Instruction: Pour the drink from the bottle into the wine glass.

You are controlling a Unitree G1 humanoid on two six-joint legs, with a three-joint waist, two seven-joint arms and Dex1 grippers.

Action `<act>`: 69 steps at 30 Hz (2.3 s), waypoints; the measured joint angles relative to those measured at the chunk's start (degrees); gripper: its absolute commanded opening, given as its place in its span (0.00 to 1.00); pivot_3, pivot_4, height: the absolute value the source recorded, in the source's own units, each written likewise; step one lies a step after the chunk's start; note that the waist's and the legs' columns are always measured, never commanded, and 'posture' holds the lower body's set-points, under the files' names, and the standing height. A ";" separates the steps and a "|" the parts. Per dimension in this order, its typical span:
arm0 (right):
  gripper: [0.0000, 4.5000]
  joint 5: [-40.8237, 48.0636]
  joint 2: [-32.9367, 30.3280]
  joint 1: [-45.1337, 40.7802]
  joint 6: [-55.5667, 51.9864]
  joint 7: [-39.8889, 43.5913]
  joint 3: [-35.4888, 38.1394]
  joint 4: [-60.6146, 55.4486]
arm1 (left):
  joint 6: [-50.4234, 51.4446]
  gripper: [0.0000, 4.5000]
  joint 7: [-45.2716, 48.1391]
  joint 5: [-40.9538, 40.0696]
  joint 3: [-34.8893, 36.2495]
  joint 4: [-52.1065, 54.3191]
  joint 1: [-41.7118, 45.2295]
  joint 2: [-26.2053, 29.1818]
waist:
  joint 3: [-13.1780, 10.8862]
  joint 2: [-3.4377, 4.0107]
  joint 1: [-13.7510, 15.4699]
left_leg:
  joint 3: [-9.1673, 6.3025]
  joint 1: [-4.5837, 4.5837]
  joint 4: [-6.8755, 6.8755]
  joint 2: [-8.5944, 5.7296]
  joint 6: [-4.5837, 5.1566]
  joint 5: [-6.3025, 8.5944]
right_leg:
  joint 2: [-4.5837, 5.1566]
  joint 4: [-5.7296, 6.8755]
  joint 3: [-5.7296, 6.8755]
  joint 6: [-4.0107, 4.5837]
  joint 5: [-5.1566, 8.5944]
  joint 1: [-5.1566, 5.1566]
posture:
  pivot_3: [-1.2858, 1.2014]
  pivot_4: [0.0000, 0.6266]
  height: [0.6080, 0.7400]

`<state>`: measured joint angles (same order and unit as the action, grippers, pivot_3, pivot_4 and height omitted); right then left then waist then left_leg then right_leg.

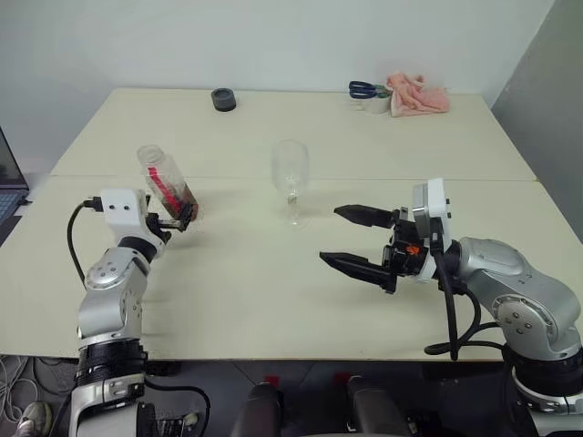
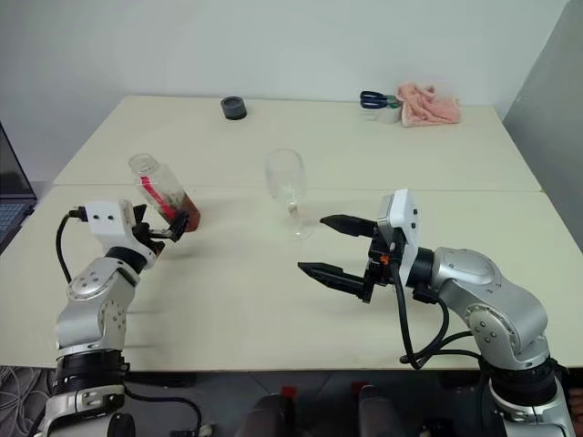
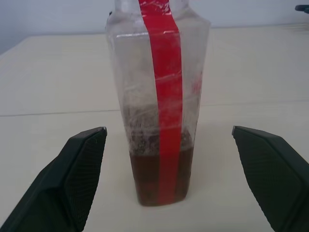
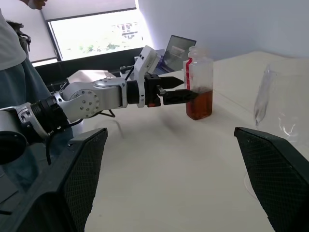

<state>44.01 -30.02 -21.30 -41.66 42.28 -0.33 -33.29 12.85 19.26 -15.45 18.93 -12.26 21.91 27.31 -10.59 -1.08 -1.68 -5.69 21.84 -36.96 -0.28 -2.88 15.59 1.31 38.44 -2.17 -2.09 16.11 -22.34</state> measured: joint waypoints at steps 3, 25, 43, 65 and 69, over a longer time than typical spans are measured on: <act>0.99 0.02 -0.12 0.06 0.03 -0.17 0.04 -0.01 | -2.22 1.00 0.14 0.71 -0.35 -4.08 2.30 0.03 | 0.00 0.00 0.00 | 0.00 0.00 0.00 -0.01 0.00 0.00 | 0.01 0.02 0.00 0.00 0.00 0.00 | 0.52 0.24 1.00; 1.00 1.87 -1.14 1.40 -0.31 -4.74 0.52 -1.88 | -23.72 0.66 4.14 5.19 -2.87 -38.23 17.24 1.84 | -0.01 -0.02 -0.02 | -0.03 0.03 -0.03 -0.04 0.00 0.00 | 0.02 0.10 0.04 0.00 0.00 -0.04 | 0.52 0.24 1.00; 1.00 -7.56 2.88 0.57 8.60 -9.44 0.72 2.49 | -25.16 0.39 4.04 13.82 -11.04 -38.63 23.13 3.19 | -0.09 -0.18 0.16 | -0.12 0.06 -0.10 -0.07 -0.05 -0.04 | -0.01 0.31 0.14 0.00 0.00 -0.08 | 0.52 0.24 1.00; 1.00 -20.21 7.12 -3.33 19.84 -8.59 -2.03 15.46 | -37.49 0.39 12.25 29.60 -27.76 -49.57 48.42 3.96 | -0.11 -0.21 -0.35 | 0.24 1.01 -0.14 -0.11 -0.36 -0.26 | -0.02 0.55 -0.17 0.03 -0.02 -1.23 | 0.52 0.24 1.00; 1.00 -20.25 7.63 -4.34 19.84 -8.66 -2.00 15.77 | -39.84 0.39 13.10 31.58 -29.25 -51.59 49.90 3.96 | -0.11 -0.21 -0.35 | 0.22 1.00 -0.15 -0.10 -0.32 -0.24 | -0.04 0.57 -0.15 0.03 -0.02 -1.23 | 0.52 0.24 1.00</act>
<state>23.76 -22.39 -25.63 -21.82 33.62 -2.33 -17.52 -26.99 32.35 16.13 -10.33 -63.85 71.81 31.28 -10.70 -1.29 -2.03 -5.47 22.84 -37.11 -0.37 -3.20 15.35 1.28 39.01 -2.32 -2.06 16.09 -23.57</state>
